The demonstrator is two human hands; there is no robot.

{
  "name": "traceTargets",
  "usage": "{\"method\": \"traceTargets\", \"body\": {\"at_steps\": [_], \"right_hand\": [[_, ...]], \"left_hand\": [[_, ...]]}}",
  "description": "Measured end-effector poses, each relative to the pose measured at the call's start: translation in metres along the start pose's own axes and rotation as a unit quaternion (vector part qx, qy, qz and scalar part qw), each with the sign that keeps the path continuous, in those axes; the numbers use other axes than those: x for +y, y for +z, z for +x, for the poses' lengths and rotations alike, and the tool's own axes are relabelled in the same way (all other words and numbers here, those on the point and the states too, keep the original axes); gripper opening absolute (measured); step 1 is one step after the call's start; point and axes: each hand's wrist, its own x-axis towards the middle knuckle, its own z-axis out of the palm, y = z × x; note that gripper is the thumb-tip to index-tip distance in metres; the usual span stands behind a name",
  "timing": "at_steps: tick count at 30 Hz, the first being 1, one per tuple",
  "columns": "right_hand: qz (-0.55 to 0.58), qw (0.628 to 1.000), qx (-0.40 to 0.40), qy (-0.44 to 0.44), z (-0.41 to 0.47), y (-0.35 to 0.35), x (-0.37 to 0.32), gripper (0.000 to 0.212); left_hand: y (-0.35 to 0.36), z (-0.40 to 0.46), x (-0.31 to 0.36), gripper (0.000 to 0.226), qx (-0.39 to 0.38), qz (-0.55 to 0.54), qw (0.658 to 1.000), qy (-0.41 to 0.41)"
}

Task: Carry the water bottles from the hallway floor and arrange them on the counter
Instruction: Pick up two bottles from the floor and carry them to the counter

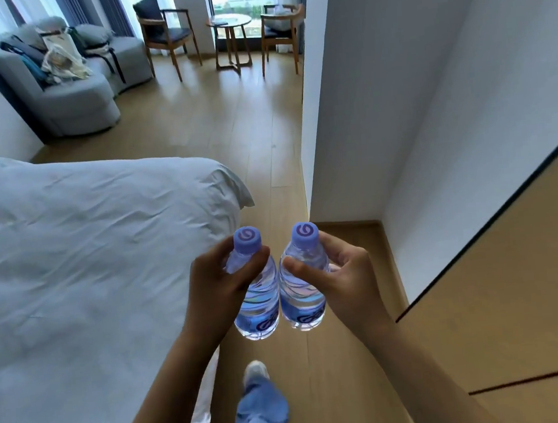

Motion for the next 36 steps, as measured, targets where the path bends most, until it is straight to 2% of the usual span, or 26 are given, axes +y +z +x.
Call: {"method": "traceTargets", "body": {"at_steps": [7,12,18,23,27,36], "right_hand": [[-0.012,1.000,0.014,0.011,0.148,0.039,0.035,0.047],[-0.004,0.999,0.042,0.015,0.254,0.067,0.046,0.059],[0.001,0.999,0.047,0.022,0.358,0.083,0.065,0.047],[-0.001,0.999,0.041,0.030,0.448,0.087,0.093,0.044],[0.000,0.998,0.044,0.035,0.539,0.083,0.117,0.041],[-0.026,0.998,0.052,0.018,0.773,0.061,0.144,0.061]], "left_hand": [[-0.004,0.155,-0.061,0.029,-0.029,0.026,0.999,0.031],[-0.014,0.265,-0.088,0.036,-0.054,0.031,0.997,0.046],[-0.011,0.368,-0.122,0.035,-0.052,0.039,0.997,0.035],[0.008,0.449,-0.158,0.032,-0.058,0.036,0.997,0.021],[0.030,0.533,-0.189,0.040,-0.057,0.057,0.997,0.022],[0.089,0.755,-0.224,0.036,-0.050,0.033,0.998,0.012]]}}
